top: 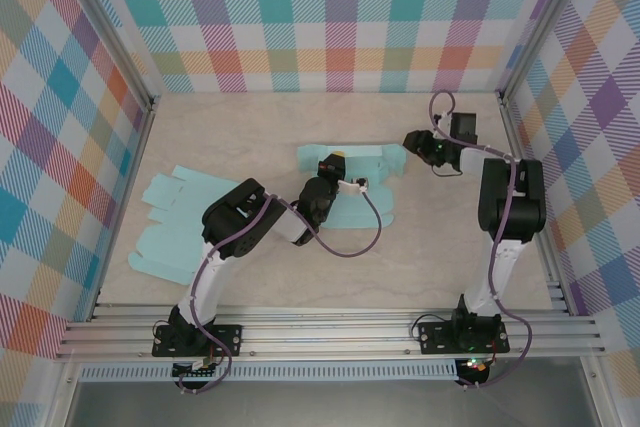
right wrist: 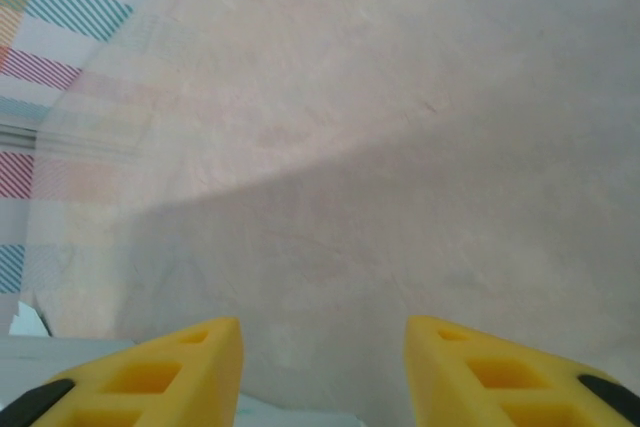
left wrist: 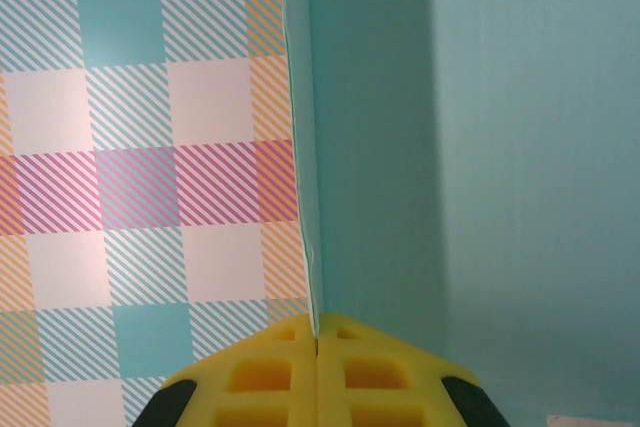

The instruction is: Fold the paper box

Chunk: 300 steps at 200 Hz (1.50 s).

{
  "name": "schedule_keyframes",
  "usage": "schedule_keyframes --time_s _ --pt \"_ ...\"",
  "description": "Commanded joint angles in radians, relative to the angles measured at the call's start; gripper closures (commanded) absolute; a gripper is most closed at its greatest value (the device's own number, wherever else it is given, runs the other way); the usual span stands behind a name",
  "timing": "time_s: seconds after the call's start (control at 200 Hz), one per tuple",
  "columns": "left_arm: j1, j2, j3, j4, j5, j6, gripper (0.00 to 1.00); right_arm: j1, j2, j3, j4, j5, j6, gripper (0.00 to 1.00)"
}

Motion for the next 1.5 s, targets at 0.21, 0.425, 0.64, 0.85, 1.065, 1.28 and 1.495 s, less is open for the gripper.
schedule_keyframes --time_s 0.21,0.425,0.64,0.85,1.065,1.28,1.495 --pt "-0.014 0.005 -0.005 0.023 0.015 0.023 1.00 0.001 0.111 0.080 0.022 -0.151 0.027 0.50" --pt "-0.013 0.008 0.001 0.020 0.015 0.030 1.00 0.006 0.038 -0.026 0.091 -0.194 0.016 0.50" --pt "-0.013 0.014 0.008 0.009 0.018 0.039 1.00 0.021 -0.029 -0.111 0.122 -0.191 0.001 0.50" --pt "-0.012 0.022 0.004 0.012 0.016 0.052 1.00 0.040 -0.063 -0.153 0.118 -0.148 -0.014 0.50" --pt "-0.013 0.025 -0.004 0.012 0.016 0.052 1.00 0.076 -0.133 -0.245 0.124 -0.077 -0.034 0.50" --pt "-0.012 0.026 -0.005 0.012 0.015 0.055 1.00 0.109 -0.185 -0.313 0.121 -0.009 -0.048 0.50" --pt "-0.013 0.025 -0.005 0.009 0.019 0.058 1.00 0.128 -0.203 -0.340 0.139 -0.013 -0.060 0.50"
